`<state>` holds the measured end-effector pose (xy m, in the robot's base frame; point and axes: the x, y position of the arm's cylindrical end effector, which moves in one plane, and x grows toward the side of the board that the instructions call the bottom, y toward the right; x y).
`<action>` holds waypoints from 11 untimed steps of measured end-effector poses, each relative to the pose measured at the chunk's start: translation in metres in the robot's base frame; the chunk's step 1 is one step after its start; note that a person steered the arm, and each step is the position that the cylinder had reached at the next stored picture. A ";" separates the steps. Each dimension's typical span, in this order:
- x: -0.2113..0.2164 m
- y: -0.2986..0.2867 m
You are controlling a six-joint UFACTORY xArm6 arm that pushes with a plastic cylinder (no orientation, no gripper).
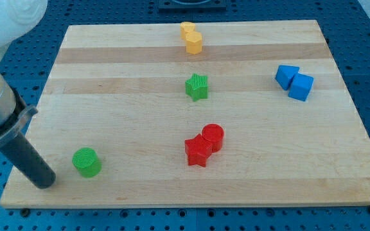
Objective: Push the green circle towards the center
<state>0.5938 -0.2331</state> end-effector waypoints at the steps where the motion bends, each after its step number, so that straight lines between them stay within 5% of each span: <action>1: 0.000 0.017; 3: -0.001 0.061; 11: -0.138 0.093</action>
